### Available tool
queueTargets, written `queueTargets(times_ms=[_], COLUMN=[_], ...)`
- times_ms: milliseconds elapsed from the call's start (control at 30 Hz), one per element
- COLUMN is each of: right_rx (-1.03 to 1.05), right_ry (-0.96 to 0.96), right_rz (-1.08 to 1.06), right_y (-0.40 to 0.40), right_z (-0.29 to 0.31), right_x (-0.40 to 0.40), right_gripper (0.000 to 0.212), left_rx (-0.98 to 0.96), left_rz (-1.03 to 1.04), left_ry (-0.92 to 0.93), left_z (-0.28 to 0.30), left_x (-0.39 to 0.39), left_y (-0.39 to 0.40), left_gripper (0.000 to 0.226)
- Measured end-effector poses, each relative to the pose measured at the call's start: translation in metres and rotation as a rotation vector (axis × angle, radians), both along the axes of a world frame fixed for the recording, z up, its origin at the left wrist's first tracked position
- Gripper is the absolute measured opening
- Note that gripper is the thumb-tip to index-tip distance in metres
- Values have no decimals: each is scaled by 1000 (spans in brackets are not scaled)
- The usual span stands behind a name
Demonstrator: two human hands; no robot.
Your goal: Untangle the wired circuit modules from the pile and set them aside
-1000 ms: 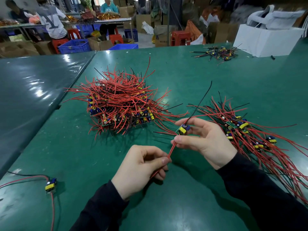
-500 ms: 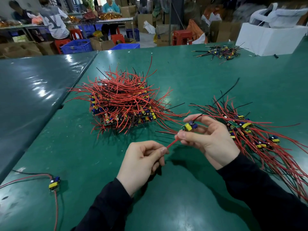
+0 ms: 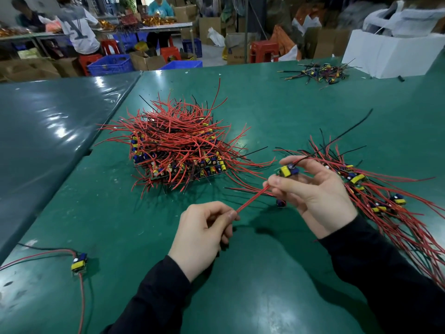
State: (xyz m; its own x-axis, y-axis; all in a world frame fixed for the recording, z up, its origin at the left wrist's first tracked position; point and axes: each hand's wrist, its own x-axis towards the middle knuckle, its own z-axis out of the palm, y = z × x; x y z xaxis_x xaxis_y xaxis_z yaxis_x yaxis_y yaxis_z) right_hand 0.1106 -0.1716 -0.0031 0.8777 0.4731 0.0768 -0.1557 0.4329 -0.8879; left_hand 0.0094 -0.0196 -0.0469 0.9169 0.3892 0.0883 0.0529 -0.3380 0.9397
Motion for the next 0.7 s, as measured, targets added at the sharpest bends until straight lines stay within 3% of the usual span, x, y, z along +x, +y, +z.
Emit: queueTargets(times_ms=[100,200,367,533,700], right_rx=[36,79,113,192,168], right_ry=[55,106,34,162,273], right_rz=[-33,47,111,-27,-63], right_y=[-5,-2,3,-5,-8], right_z=[4,2,4,7,5], right_x=[7,1,-10,10,20], right_gripper=[33,30,28,32,30], left_rx=[76,108,-40,-35,-37], left_rz=[-70,15,62,-85,-264], left_ry=[-15,-54,-104,-94,-293], left_z=[0,-1,0,2,17], left_x=[-1,2,1,2,-4], left_y=[-3,0,3,0,-5], left_gripper=[23,27,26,25,20])
